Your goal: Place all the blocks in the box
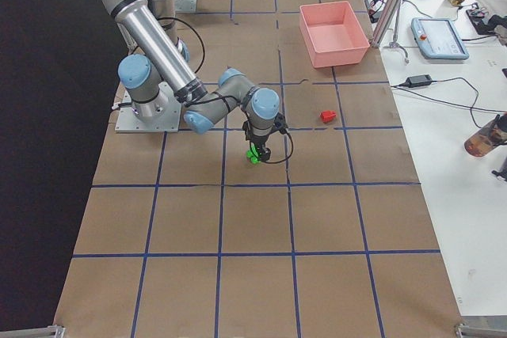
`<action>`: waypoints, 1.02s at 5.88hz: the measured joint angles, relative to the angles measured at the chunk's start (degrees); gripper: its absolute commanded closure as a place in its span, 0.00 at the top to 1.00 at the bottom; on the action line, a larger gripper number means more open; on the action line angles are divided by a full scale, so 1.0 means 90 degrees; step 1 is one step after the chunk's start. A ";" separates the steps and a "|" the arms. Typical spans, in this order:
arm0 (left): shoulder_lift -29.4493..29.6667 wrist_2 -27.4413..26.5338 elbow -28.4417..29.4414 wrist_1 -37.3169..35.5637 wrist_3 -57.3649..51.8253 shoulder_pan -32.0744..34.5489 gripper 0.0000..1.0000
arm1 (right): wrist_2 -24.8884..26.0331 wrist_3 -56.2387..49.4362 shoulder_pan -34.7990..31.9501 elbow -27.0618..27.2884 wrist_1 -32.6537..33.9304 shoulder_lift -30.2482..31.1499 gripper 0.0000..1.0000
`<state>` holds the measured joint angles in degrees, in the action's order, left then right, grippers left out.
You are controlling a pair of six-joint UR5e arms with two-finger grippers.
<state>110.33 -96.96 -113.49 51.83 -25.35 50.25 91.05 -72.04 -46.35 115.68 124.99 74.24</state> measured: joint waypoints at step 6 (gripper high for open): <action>-0.0566 0.0881 0.1048 0.0704 0.0102 0.1338 0.00 | -0.0050 0.0125 0.0003 -0.0004 0.0164 -0.0326 0.38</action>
<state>105.23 -89.03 -104.06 58.16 -24.43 62.29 90.60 -70.91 -46.32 115.65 126.46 71.31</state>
